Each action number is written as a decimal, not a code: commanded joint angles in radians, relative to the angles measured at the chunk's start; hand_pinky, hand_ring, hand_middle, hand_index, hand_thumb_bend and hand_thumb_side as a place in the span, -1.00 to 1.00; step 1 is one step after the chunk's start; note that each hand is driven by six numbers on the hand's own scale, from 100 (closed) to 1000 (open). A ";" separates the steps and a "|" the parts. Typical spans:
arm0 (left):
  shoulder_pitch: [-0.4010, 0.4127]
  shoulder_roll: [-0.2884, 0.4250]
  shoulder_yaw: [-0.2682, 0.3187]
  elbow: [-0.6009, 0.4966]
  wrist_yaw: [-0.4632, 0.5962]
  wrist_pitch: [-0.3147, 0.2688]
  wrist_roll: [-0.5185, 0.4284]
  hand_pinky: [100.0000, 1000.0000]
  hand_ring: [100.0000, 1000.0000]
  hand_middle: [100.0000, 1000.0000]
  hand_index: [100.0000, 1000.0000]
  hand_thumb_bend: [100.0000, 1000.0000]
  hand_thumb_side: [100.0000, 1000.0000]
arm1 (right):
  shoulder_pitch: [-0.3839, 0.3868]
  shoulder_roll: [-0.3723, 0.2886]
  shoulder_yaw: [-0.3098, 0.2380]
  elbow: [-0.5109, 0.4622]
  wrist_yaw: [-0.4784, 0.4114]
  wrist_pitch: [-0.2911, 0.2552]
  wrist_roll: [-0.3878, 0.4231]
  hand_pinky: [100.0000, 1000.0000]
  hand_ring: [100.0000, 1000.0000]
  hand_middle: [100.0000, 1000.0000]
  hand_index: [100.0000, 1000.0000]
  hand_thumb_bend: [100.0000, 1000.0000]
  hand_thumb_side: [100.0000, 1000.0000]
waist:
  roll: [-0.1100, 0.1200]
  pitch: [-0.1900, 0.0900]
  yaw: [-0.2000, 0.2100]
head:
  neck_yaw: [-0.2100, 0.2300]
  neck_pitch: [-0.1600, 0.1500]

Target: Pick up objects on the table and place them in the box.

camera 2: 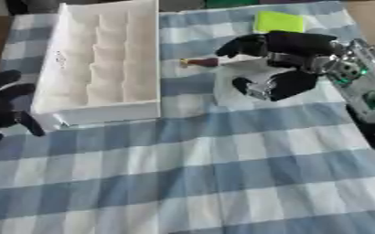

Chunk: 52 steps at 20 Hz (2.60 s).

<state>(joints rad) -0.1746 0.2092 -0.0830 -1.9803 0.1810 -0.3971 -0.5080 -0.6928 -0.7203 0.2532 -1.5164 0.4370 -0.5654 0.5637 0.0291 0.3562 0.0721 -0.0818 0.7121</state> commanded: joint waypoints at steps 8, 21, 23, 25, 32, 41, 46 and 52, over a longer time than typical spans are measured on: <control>-0.008 0.003 -0.001 -0.020 0.006 0.000 -0.004 -0.04 0.82 0.85 0.53 -0.78 0.49 | -0.024 -0.010 -0.007 0.010 0.126 -0.342 0.263 0.07 0.21 0.73 1.00 -0.58 -0.48 | -0.001 -0.017 0.002 | -0.005 -0.001; -0.013 0.000 -0.004 -0.020 0.004 -0.002 -0.010 -0.04 0.82 0.86 0.53 -0.78 0.50 | -0.039 0.005 -0.005 0.086 0.396 -0.342 0.026 0.20 0.29 0.73 1.00 -0.42 -0.52 | -0.002 -0.005 0.014 | -0.012 -0.007; -0.015 -0.001 -0.006 -0.020 0.003 -0.004 -0.012 -0.04 0.82 0.86 0.53 -0.79 0.50 | -0.045 0.008 -0.007 0.115 0.441 -0.342 -0.013 0.26 0.31 0.73 1.00 -0.37 -0.48 | -0.002 0.000 0.022 | -0.014 -0.012; -0.017 -0.002 -0.008 -0.020 0.003 -0.006 -0.014 -0.04 0.82 0.86 0.53 -0.79 0.50 | -0.053 0.012 -0.012 0.145 0.491 -0.342 -0.062 0.32 0.34 0.72 1.00 -0.35 -0.46 | -0.001 0.005 0.030 | -0.017 -0.016; -0.022 -0.005 -0.012 -0.020 0.003 -0.011 -0.021 -0.04 0.83 0.86 0.53 -0.79 0.51 | -0.068 0.026 -0.020 0.246 0.656 -0.342 -0.231 -0.19 0.04 0.42 0.68 -0.39 -0.46 | -0.001 0.016 0.047 | -0.022 -0.021; -0.022 -0.007 -0.012 -0.020 0.005 -0.006 -0.022 -0.04 0.83 0.86 0.53 -0.78 0.51 | -0.064 0.033 -0.035 0.283 0.751 -0.342 -0.455 -0.85 -0.38 -0.36 -0.34 -0.61 -0.69 | -0.003 0.013 0.049 | -0.019 -0.021; -0.020 -0.001 -0.011 -0.020 0.010 0.003 -0.020 -0.04 0.82 0.86 0.53 -0.78 0.50 | -0.047 0.003 -0.027 0.191 0.686 -0.342 -0.537 -1.00 -0.50 -0.46 -0.33 -0.73 -0.82 | -0.011 -0.001 0.037 | -0.011 -0.019; -0.016 0.006 -0.010 -0.020 0.016 0.010 -0.022 -0.04 0.82 0.86 0.53 -0.78 0.48 | -0.038 -0.039 -0.028 0.087 0.496 -0.342 -0.469 -1.00 -0.54 -0.50 -0.33 -0.95 -0.95 | -0.019 -0.016 0.027 | -0.006 -0.018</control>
<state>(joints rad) -0.1889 0.2008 -0.0950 -1.9803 0.1897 -0.3905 -0.5301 -0.7198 -0.7107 0.2297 -1.3863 0.9817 -0.9069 0.0822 0.0127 0.3673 0.0993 -0.0916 0.7023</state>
